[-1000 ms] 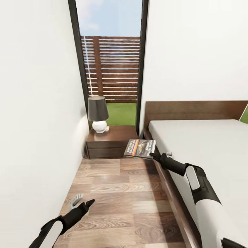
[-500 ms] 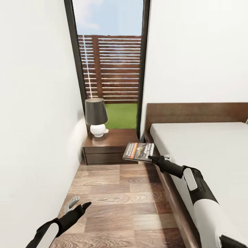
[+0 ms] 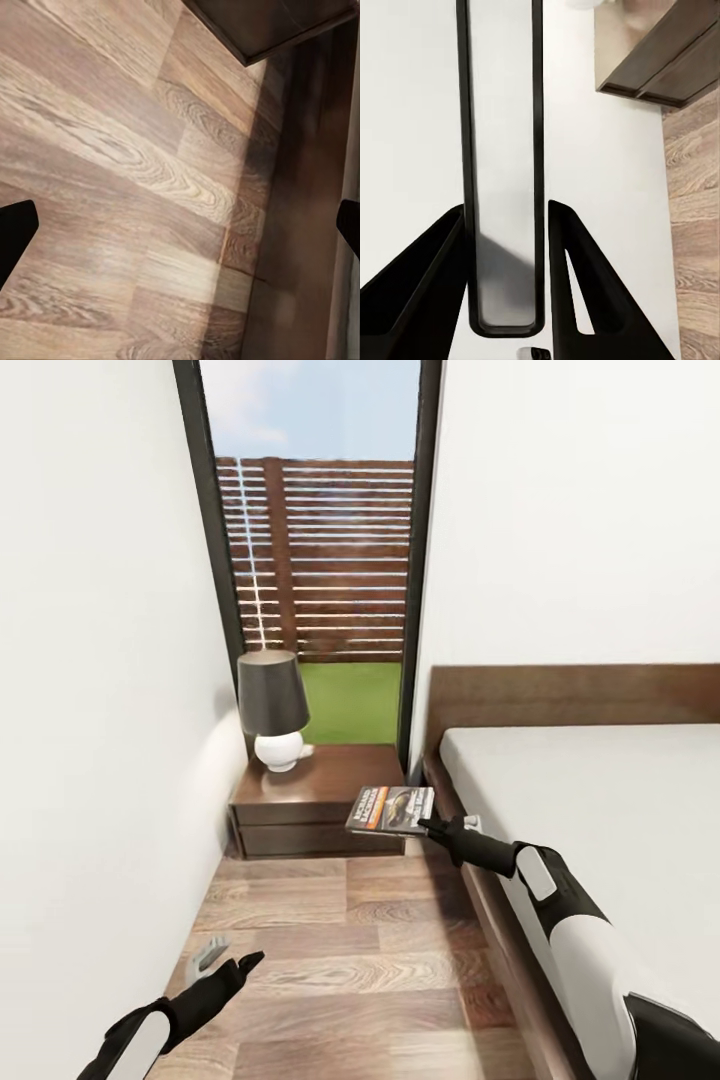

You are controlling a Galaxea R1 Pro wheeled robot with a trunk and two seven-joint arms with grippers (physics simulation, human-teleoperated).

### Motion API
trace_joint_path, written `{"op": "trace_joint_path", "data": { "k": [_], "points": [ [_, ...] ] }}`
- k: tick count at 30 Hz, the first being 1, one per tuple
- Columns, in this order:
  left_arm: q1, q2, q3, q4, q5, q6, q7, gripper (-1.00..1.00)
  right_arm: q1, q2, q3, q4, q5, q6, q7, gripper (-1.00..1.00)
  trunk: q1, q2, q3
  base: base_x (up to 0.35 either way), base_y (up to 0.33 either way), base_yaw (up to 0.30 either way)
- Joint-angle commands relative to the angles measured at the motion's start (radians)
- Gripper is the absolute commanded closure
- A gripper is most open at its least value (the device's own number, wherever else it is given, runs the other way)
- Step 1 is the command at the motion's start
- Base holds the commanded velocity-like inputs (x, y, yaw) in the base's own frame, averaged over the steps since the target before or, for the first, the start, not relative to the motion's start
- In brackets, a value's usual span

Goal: In the bedroom, move the book from the bed onto either nightstand, and place the two sandals side by side next to the bed.

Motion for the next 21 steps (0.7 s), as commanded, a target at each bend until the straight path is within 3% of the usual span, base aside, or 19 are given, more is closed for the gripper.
{"op": "trace_joint_path", "data": {
  "k": [1,10,21],
  "points": [
    [0.0,0.001,-0.001,0.001,0.005,0.003,0.0,-1.0,-0.001,0.0,-0.005,0.001,-0.005,0.008,0.005,1.0,0.0,0.0,-0.001,0.328,0.0,0.0],
    [0.0,0.004,0.0,0.008,0.004,0.002,-0.001,-1.0,-0.003,0.004,-0.004,0.018,-0.004,0.014,0.003,1.0,0.0,0.0,-0.001,0.328,0.0,0.0],
    [0.012,0.039,0.013,0.084,0.002,-0.001,-0.008,-1.0,-0.001,0.004,-0.003,0.022,-0.006,0.006,0.006,1.0,0.0,0.0,-0.001,0.328,0.036,0.0]
  ]
}}
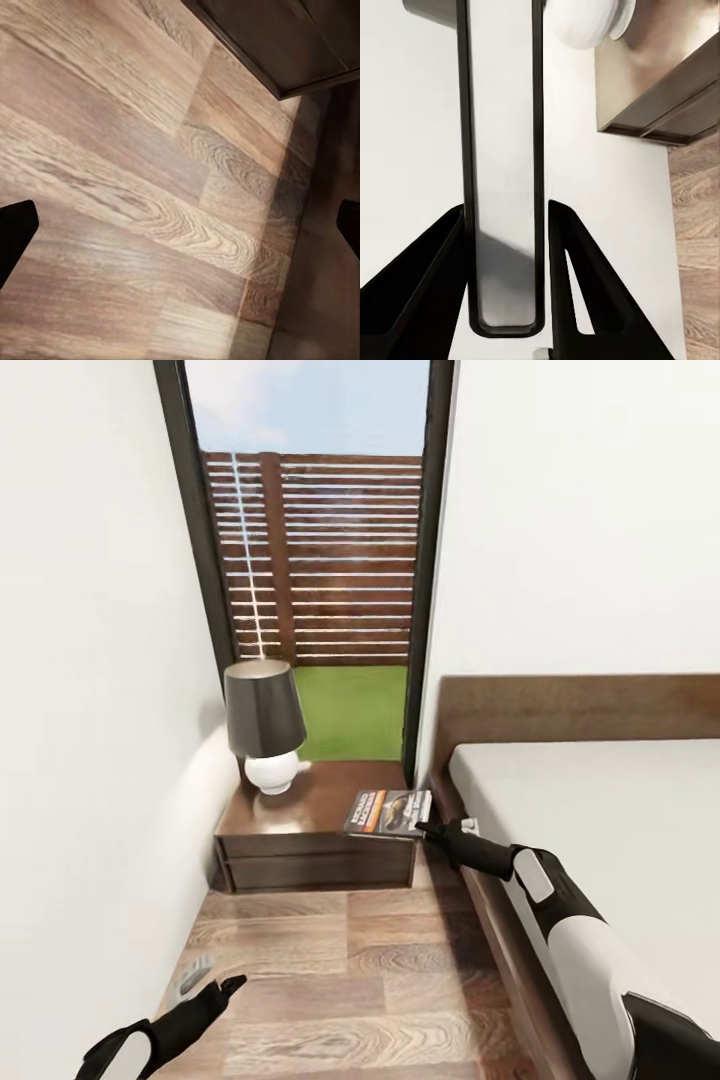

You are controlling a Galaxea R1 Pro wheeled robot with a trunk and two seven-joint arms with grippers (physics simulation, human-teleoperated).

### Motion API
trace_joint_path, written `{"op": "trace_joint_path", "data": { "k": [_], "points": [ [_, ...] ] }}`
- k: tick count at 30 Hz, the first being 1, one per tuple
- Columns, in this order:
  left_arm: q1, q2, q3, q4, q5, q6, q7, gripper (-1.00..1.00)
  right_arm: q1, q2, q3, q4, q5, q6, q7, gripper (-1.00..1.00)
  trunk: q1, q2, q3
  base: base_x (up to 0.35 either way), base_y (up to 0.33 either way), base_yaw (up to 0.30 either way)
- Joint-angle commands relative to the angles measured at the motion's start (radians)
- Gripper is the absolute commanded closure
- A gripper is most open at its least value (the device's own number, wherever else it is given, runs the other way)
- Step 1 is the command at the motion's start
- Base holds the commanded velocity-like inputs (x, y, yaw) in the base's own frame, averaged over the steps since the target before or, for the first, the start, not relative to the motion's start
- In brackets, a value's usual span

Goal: In the bedroom, move the book from the bed onto either nightstand, and place the two sandals side by side next to the bed.

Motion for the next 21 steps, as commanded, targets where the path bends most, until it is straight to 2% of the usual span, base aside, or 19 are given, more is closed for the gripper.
{"op": "trace_joint_path", "data": {
  "k": [1,7,21],
  "points": [
    [0.0,0.0,-0.002,0.01,0.006,0.002,0.0,-1.0,-0.001,0.0,-0.005,0.0,-0.003,0.007,0.006,1.0,0.0,0.0,-0.001,0.328,0.036,0.0],
    [0.001,-0.002,-0.001,0.046,0.004,-0.001,-0.004,-1.0,-0.001,0.0,-0.005,0.0,-0.003,0.006,0.014,1.0,0.0,0.0,-0.001,0.328,0.027,0.0],
    [0.001,-0.003,-0.001,0.055,0.004,-0.001,-0.006,-1.0,0.0,-0.002,-0.003,0.002,-0.004,0.006,0.026,1.0,0.0,0.0,-0.001,0.328,0.028,0.0]
  ]
}}
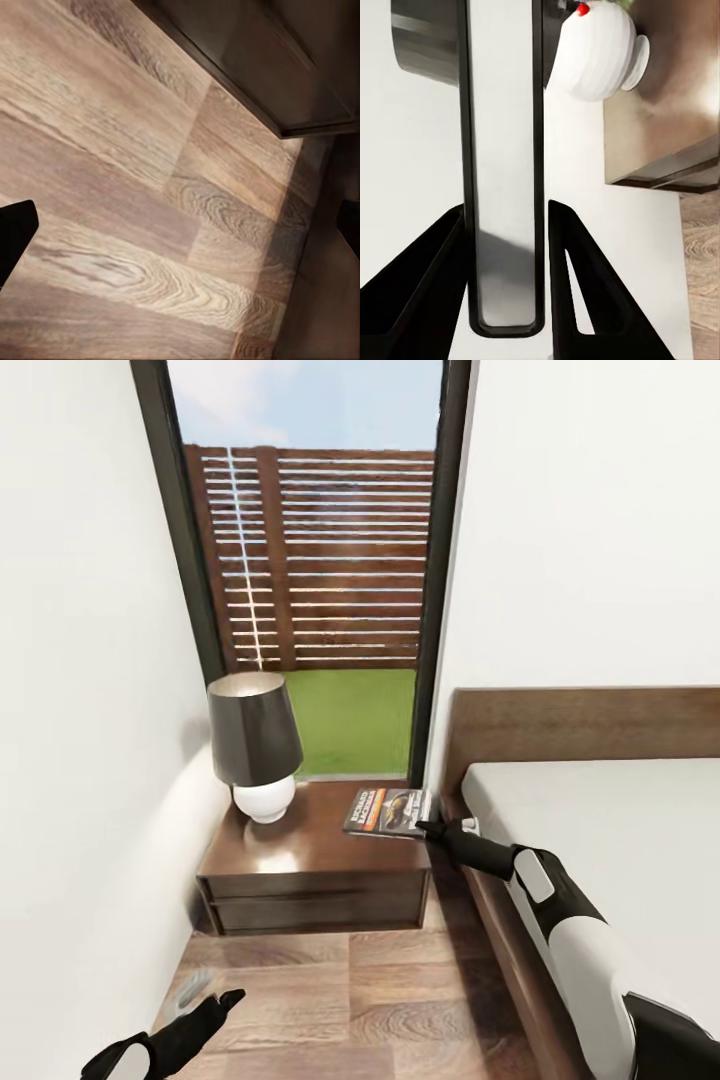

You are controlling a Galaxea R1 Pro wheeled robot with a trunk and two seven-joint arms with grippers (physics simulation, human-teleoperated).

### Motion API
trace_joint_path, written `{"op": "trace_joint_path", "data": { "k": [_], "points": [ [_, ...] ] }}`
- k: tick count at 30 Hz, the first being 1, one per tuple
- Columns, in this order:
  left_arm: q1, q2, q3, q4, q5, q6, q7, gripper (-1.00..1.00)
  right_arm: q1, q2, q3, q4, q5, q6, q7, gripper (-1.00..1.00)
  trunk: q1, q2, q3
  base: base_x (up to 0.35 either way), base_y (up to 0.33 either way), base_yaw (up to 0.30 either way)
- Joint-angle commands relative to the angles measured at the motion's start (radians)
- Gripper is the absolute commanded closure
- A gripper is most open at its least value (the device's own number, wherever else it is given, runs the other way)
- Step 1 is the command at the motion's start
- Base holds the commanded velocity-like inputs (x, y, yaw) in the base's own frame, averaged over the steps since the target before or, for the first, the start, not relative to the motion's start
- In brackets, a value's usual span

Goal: In the bedroom, move the book from the bed onto either nightstand, and place the two sandals side by side next to the bed.

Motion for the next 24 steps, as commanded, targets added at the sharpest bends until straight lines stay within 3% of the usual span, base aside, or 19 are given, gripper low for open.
{"op": "trace_joint_path", "data": {
  "k": [1,17,24],
  "points": [
    [0.0,0.001,-0.002,0.0,0.006,0.003,0.0,-1.0,-0.001,0.001,-0.005,-0.001,-0.004,0.007,0.007,1.0,0.0,0.0,-0.001,0.328,0.011,0.0],
    [0.0,0.003,-0.004,0.011,0.005,0.002,0.0,-1.0,0.001,0.016,-0.001,0.001,0.003,-0.047,0.006,1.0,0.0,0.0,-0.001,0.328,0.003,0.0],
    [0.016,0.008,-0.004,0.054,0.005,-0.018,-0.002,-1.0,0.001,0.02,-0.001,0.002,0.003,-0.054,0.006,1.0,0.0,0.0,-0.001,0.328,0.0,0.0]
  ]
}}
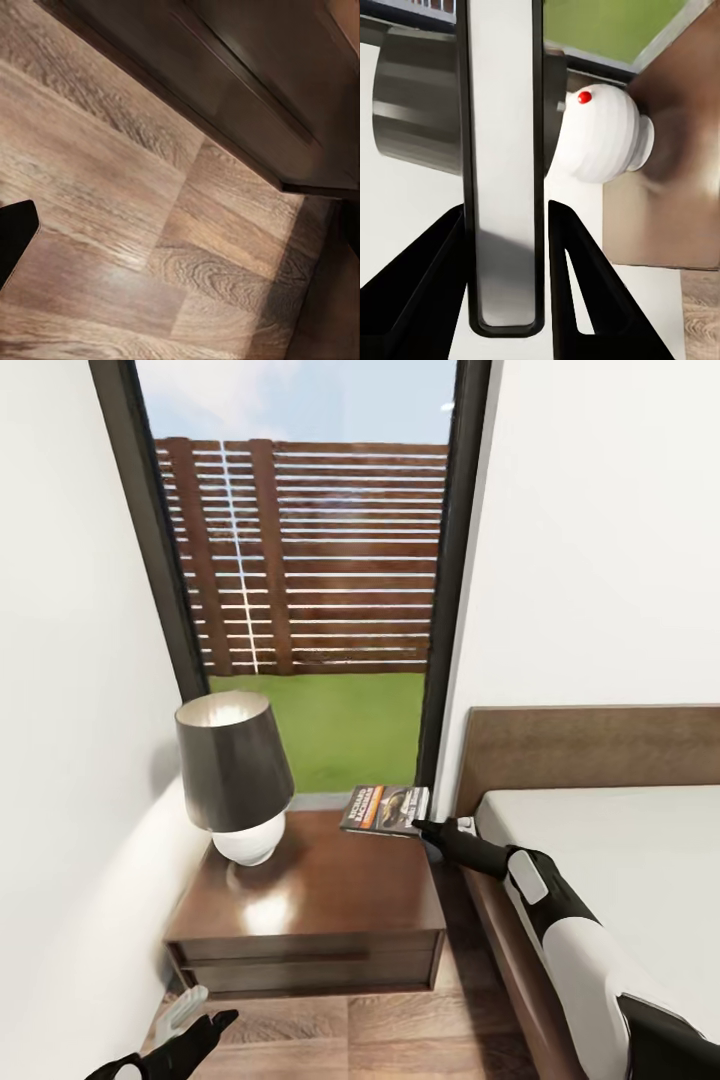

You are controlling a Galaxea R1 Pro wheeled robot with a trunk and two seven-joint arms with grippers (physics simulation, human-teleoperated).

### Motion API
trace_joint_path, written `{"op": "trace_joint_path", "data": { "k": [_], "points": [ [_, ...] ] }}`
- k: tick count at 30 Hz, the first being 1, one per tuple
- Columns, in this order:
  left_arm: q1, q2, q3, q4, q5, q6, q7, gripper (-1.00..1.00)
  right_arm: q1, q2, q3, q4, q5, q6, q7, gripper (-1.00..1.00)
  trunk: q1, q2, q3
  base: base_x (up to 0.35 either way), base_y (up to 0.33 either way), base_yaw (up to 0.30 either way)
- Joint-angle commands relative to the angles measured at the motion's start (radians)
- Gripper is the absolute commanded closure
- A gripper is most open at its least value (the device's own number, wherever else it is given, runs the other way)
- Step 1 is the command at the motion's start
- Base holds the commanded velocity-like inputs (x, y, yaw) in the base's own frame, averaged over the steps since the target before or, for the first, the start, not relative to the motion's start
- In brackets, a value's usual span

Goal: In the bedroom, move the book from the bed onto either nightstand, and place the two sandals side by side next to the bed.

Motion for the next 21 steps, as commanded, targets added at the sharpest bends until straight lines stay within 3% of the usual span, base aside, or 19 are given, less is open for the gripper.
{"op": "trace_joint_path", "data": {
  "k": [1,9,11,21],
  "points": [
    [0.004,0.002,-0.002,0.004,0.007,-0.004,0.0,-1.0,-0.001,0.001,-0.005,0.0,-0.005,0.007,0.004,1.0,0.0,0.0,-0.001,0.328,0.0,0.0],
    [0.05,0.007,0.0,0.019,0.009,-0.03,-0.002,-1.0,-0.001,0.003,-0.003,0.003,-0.004,0.013,0.001,1.0,0.0,0.0,-0.001,0.328,0.0,0.0],
    [0.076,0.008,0.001,0.022,0.009,-0.035,-0.002,-1.0,-0.003,0.017,-0.002,0.045,-0.001,0.012,-0.001,1.0,0.0,0.0,-0.001,0.265,0.0,0.0],
    [0.095,0.007,0.001,0.023,0.011,-0.026,0.004,-1.0,-0.004,0.034,-0.001,0.101,0.006,0.007,-0.002,1.0,0.0,0.0,-0.001,0.087,0.0,0.0]
  ]
}}
